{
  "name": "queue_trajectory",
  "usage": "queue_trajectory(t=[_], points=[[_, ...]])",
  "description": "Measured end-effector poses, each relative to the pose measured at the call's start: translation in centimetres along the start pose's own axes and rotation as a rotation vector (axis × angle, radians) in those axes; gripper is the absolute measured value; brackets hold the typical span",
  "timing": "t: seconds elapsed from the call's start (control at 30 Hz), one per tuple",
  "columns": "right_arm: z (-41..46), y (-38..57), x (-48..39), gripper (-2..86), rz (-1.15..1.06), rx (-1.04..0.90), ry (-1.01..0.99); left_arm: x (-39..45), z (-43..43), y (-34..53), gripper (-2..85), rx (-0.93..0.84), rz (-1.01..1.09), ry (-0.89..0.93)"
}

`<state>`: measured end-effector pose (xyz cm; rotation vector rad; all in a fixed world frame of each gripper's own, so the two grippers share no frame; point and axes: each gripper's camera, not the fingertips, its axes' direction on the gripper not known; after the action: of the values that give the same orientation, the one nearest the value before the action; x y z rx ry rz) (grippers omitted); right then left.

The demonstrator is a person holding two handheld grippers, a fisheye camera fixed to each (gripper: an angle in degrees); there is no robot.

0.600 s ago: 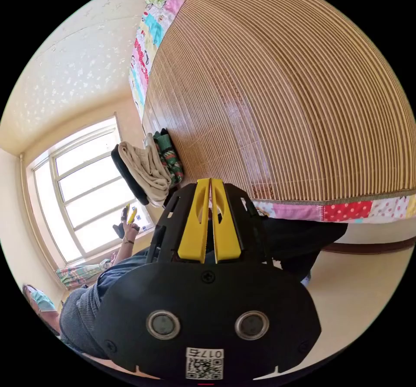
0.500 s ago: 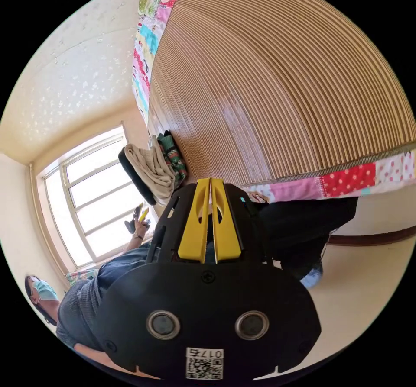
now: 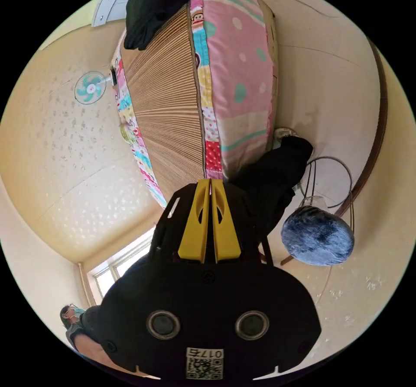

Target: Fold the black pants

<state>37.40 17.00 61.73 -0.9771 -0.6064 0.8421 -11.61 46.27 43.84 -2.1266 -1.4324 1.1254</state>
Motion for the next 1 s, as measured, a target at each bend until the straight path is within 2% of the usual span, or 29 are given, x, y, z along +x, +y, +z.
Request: queue_trajectory(t=[0.1, 0.2, 0.33, 0.4, 0.47, 0.6, 0.67, 0.7, 0.77, 0.87, 1.0], points=[[0.6, 0.0, 1.8, 0.5, -0.006, 0.017, -0.102, 6.4, 1.8, 0.5, 1.2, -0.066, 0.19, 0.094], [3.6, -1.0, -0.8, 0.8, -0.164, -0.092, -0.192, 12.2, 4.3, 3.0, 0.7, -0.115, 0.358, 0.267], [12.1, 0.8, -10.5, 2.2, -0.56, -0.481, -0.032, 15.2, 7.7, 8.5, -0.3, -0.145, 0.367, 0.457], [16.7, 4.5, -14.7, 4.0, -0.746, -0.671, 0.045, 16.1, 9.0, 11.1, -0.5, -0.19, 0.37, 0.466], [22.7, 12.2, -19.1, 7.9, -0.974, -0.91, 0.135, 16.5, 10.0, 13.7, -0.7, -0.23, 0.355, 0.471], [29.1, 27.4, -22.3, 11.6, -1.349, -1.1, 0.258, 16.4, 10.8, 19.4, -0.7, -0.326, 0.318, 0.463], [32.4, 38.0, -21.6, 12.7, -1.62, -1.147, 0.349, 16.8, 10.0, 21.3, -0.7, -0.333, 0.342, 0.406], [33.3, 40.5, -21.0, 13.0, -1.684, -1.157, 0.378, 17.1, 9.4, 22.3, -0.7, -0.329, 0.363, 0.367], [37.0, 49.6, -17.2, 14.7, -1.898, -1.199, 0.542, 17.6, 8.7, 23.6, -0.7, -0.319, 0.388, 0.33], [41.2, 58.9, -10.5, 17.0, -2.067, -1.296, 0.716, 18.2, 8.3, 25.3, -0.6, -0.307, 0.396, 0.286], [44.4, 66.7, -1.2, 19.7, -2.277, -1.177, 0.947, 18.3, 7.9, 26.8, -0.6, -0.245, 0.341, 0.27]])
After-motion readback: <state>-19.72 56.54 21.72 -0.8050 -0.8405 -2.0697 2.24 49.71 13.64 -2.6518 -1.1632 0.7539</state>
